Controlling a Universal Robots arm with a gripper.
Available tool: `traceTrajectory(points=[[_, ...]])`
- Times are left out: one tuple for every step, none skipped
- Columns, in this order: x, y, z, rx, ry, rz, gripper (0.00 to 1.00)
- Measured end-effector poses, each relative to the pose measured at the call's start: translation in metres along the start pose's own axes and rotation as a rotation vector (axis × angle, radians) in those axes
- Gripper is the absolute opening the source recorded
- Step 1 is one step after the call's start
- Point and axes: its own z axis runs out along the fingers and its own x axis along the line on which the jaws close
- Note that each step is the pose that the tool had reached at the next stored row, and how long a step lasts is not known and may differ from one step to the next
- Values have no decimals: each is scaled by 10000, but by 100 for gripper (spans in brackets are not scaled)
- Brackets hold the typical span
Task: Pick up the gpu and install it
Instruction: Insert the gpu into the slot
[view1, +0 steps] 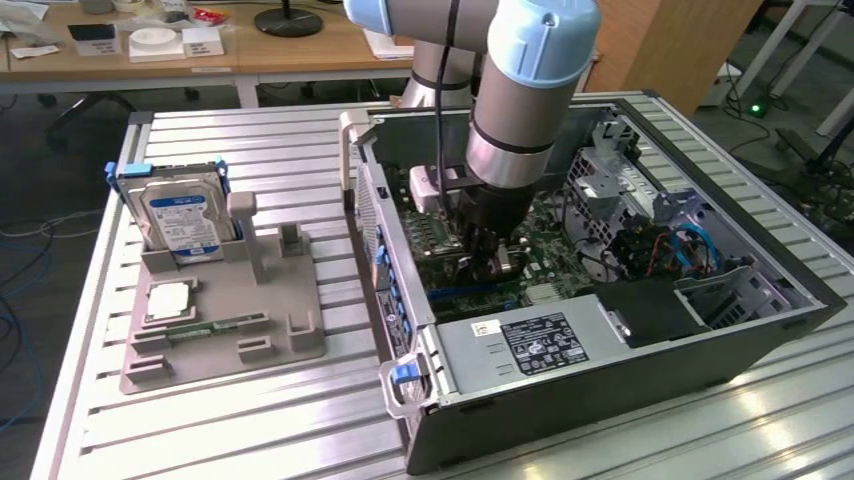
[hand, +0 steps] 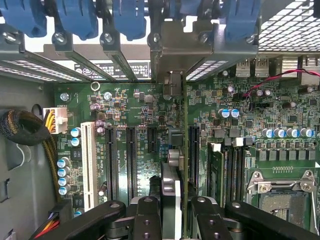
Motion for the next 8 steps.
traceTrajectory(points=[[0,0,0,1,-1,0,28],[0,0,0,0,-1,0,28],[0,0,0,0,0,0,28],[0,0,0,0,0,0,28],[0,0,0,0,0,0,28],[0,0,0,0,0,0,28],[0,0,0,1,0,0,28],[0,0,0,0,0,0,28]])
